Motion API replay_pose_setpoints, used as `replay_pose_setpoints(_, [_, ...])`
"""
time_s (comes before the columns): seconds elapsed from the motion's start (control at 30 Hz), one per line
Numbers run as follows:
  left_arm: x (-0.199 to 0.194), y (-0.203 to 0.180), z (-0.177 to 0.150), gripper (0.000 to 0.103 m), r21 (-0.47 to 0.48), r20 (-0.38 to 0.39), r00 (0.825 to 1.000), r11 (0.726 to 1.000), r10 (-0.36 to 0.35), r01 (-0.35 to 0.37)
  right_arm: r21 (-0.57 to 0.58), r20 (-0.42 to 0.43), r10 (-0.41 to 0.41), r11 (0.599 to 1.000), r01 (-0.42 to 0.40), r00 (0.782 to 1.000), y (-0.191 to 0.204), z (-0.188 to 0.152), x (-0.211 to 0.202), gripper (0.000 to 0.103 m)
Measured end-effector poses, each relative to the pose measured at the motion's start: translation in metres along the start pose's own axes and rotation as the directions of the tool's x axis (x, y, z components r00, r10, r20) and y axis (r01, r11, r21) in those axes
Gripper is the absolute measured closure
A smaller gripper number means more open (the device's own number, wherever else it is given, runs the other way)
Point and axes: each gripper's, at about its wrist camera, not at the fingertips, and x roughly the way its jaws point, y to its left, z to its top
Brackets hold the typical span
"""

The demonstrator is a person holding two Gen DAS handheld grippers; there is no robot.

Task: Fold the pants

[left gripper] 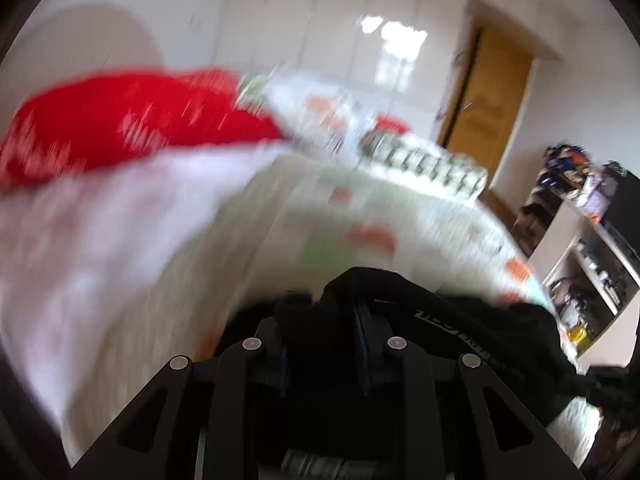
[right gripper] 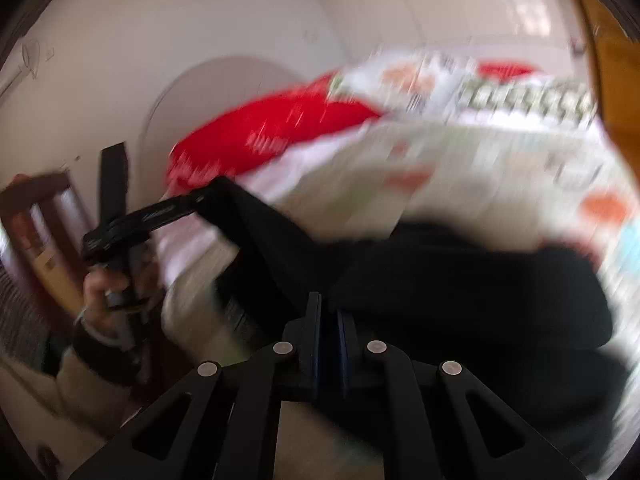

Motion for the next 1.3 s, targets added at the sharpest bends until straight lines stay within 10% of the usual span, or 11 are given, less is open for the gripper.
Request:
replay_pose_setpoints(0.23, [0.011,0.041,-0.066,0.077,-0.109,-0.130,0.991,0.993,0.037,-0.051,0.043,-0.228,-0.025,0.998,0.036,0.973,0.001,-0.052,0.048,0.088])
replay_pose_setpoints(0.33, [0.002,0.033,-0.066,0.076,-0.073,-0.104,0.993,0.996,0.052,-0.060,0.072,-0.174,0.003,0.997,0.010,0.985,-0.002,-0.040,0.020,0.066])
replay_pose_setpoints(0.47, [-0.016,0.030,-0.069,0.051,-0.067,-0.072,0.992,0.992,0.099,-0.104,0.057,-0.045,-0.048,0.997,0.050,0.998,-0.011,-0.009,-0.011,0.042])
replay_pose_setpoints(0.87, [-0.020,0.033,-0.049,0.011,-0.142,-0.103,0.993,0.987,0.061,-0.075,-0.019,-0.074,-0.206,0.978,0.205,0.976,-0.045,0.076,0.099,0.041])
replay_pose_setpoints(0.97, [-0.014,0.033,-0.045,0.011,-0.153,-0.116,0.991,0.985,0.064,-0.082,-0.069,-0.141,-0.230,0.973,0.222,0.963,-0.045,0.077,0.134,0.043])
replay_pose_setpoints(1.07, [-0.017,0.033,-0.038,0.011,-0.172,-0.086,0.996,0.984,0.033,-0.047,-0.096,-0.209,-0.251,0.967,0.236,0.945,-0.047,0.072,0.160,0.094])
replay_pose_setpoints(1.17, [-0.003,0.028,-0.036,0.017,-0.153,-0.112,0.993,0.987,0.033,-0.050,-0.091,-0.186,-0.234,0.971,0.220,0.954,-0.049,0.070,0.160,0.098])
replay_pose_setpoints(1.3, [0.012,0.016,-0.029,0.051,-0.065,-0.126,0.988,0.993,0.089,-0.098,-0.063,-0.127,-0.215,0.976,0.208,0.968,-0.050,0.081,0.147,0.099])
